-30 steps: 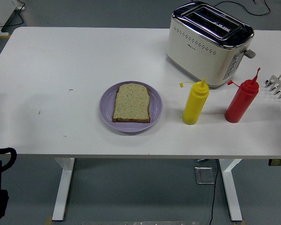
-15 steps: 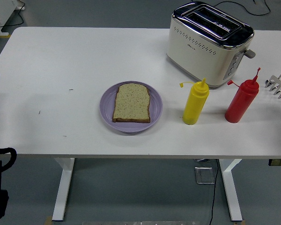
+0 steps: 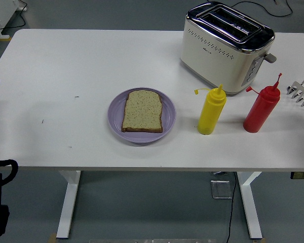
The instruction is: Pick up the cup,pour liquid into bread,place the cup on the desk
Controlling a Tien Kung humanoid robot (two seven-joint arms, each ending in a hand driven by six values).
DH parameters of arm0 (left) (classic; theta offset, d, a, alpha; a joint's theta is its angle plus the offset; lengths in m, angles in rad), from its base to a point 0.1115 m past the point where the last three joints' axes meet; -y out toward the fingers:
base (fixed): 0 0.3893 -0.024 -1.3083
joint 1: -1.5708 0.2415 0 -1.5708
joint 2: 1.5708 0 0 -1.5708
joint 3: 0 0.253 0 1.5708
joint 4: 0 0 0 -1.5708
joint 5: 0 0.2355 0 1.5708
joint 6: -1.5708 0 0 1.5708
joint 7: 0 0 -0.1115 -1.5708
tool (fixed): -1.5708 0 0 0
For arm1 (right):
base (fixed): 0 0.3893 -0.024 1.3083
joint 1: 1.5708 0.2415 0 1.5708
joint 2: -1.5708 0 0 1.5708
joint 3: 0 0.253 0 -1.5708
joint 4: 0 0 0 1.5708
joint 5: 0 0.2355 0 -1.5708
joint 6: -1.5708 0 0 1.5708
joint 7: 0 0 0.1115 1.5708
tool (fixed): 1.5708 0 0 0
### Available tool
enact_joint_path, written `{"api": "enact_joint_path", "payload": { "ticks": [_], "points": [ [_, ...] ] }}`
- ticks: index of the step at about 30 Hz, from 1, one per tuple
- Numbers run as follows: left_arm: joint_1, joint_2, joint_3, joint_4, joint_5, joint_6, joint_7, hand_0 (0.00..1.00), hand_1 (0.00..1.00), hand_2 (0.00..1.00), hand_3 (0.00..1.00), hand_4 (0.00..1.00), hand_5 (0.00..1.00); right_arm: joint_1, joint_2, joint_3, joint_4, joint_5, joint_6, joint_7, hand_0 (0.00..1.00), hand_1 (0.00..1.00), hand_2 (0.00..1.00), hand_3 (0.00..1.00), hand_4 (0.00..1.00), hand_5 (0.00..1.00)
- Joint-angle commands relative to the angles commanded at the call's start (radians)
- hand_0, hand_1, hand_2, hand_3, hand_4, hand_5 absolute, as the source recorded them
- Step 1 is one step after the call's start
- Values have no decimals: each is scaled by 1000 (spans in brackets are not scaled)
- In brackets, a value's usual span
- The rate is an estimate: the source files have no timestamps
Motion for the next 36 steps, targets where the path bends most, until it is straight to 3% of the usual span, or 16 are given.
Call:
{"api": "enact_joint_path", "payload": {
  "ticks": [10,36],
  "points": [
    [0,0,1,0,0,0,0,782,731,728,685,561,998,-3,-1,-1,1,-66,-2,2,865,819,871,918,765,401],
    [6,0,5,0,0,-1,-1,779,728,725,683,561,998,-8,2,-3,-9,-35,-4,-1,870,823,874,922,780,416]
  ]
}}
